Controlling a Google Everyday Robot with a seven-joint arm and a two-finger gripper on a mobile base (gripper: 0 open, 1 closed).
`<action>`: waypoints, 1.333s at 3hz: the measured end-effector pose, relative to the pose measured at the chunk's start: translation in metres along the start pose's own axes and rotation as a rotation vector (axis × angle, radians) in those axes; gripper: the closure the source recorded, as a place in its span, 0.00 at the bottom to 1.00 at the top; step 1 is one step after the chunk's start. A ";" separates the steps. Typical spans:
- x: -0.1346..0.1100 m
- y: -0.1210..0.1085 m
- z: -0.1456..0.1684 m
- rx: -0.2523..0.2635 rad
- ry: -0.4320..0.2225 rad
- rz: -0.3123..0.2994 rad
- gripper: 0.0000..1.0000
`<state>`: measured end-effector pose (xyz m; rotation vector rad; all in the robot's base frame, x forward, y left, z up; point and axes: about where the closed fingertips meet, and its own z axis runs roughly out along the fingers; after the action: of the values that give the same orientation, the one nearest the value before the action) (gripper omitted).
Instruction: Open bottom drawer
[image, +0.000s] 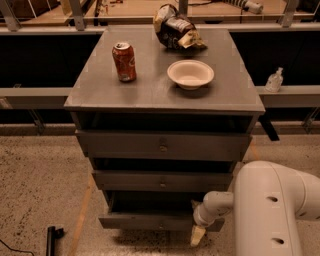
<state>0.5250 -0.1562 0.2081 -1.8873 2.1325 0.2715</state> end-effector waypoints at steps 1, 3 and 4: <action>0.005 -0.004 0.015 -0.026 0.008 -0.011 0.26; 0.005 -0.003 0.027 -0.063 0.000 -0.025 0.72; 0.001 0.007 0.021 -0.089 -0.008 -0.011 0.95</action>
Offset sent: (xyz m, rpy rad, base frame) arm 0.0104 -0.0008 -0.0296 -0.0003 0.0442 0.0393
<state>0.5195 -0.1494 0.1877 -1.9419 2.1374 0.3775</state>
